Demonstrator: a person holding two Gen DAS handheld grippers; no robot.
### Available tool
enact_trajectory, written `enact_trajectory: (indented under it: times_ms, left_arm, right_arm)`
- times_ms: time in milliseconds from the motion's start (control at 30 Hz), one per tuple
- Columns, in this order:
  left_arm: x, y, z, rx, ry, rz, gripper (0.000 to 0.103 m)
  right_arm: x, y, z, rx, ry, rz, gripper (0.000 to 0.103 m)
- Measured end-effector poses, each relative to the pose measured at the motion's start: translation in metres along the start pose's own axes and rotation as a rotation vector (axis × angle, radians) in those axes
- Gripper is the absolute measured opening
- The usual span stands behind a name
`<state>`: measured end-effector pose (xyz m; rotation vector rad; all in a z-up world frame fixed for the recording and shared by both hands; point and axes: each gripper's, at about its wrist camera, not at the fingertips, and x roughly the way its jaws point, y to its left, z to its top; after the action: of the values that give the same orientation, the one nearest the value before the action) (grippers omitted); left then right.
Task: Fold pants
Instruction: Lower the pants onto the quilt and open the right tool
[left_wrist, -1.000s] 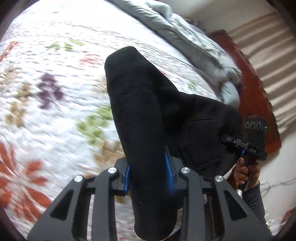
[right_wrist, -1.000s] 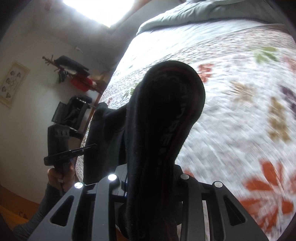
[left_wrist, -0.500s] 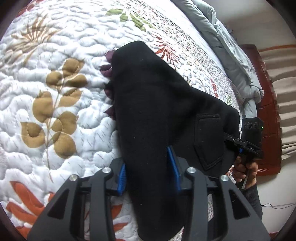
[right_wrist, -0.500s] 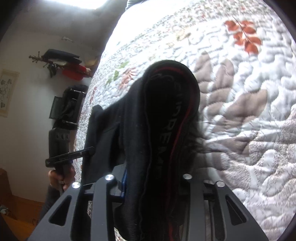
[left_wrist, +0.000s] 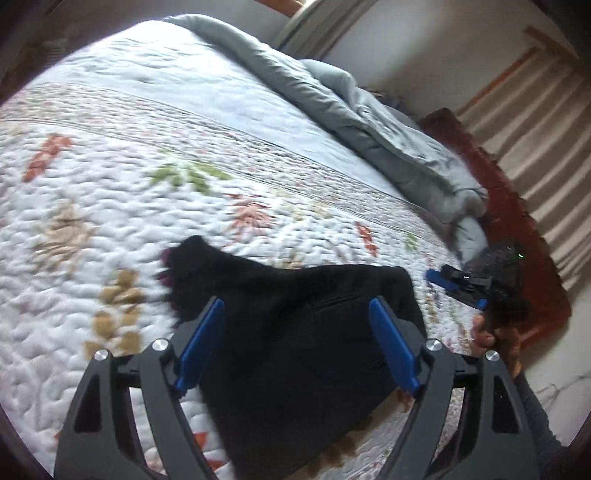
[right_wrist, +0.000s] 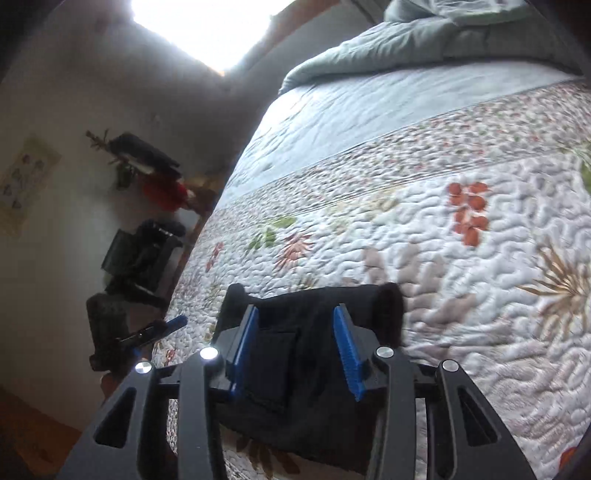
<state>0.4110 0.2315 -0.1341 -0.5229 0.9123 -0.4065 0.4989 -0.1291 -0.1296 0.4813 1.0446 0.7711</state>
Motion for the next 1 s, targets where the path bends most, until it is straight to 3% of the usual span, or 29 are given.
enact_trajectory:
  times_ms: [100,167,233,400,467,500,600,700,800,867,900,1000]
  left_arm:
    - [0.033,0.006,0.001,-0.041,0.044,-0.017,0.078]
    - [0.050,0.020,-0.003,-0.075,0.076,0.009,0.074]
    - [0.061,0.033,-0.011,-0.093,0.093,0.019,0.069]
    - [0.061,0.054,-0.011,-0.148,0.085,-0.029,0.062]
    - [0.049,0.047,-0.010,-0.149,0.061,-0.028,0.067]
    - [0.041,0.041,-0.010,-0.144,0.047,-0.021,0.072]
    - [0.006,0.018,-0.020,-0.067,-0.022,0.000,0.078]
    - [-0.020,-0.004,-0.048,0.002,-0.038,-0.016,0.079]
    - [-0.017,-0.008,-0.081,0.002,0.005,-0.052,0.080]
    - [-0.001,-0.001,-0.098,-0.015,0.045,-0.038,0.079]
    - [0.007,0.005,-0.104,-0.041,0.058,-0.038,0.079]
    - [0.010,0.011,-0.108,-0.080,0.043,-0.051,0.079]
  right_arm:
    - [0.035,-0.019,0.000,0.059,0.056,-0.017,0.039]
    - [0.047,-0.040,-0.003,0.094,0.071,-0.040,0.025]
    - [0.048,-0.081,-0.011,0.150,0.084,-0.040,0.000]
    - [0.043,-0.096,-0.020,0.158,0.084,-0.008,0.000]
    - [0.029,-0.081,-0.020,0.132,0.061,0.017,0.003]
    - [0.017,-0.068,-0.022,0.112,0.039,0.040,0.011]
    - [-0.017,-0.037,-0.039,0.051,0.011,0.113,0.013]
    - [-0.030,-0.022,-0.067,0.014,0.038,0.151,0.013]
    - [-0.016,-0.037,-0.090,0.037,0.086,0.105,0.013]
    - [-0.004,-0.061,-0.097,0.096,0.106,0.072,0.008]
    - [-0.001,-0.071,-0.098,0.118,0.105,0.063,0.000]
    - [-0.009,-0.073,-0.101,0.157,0.078,0.087,0.002]
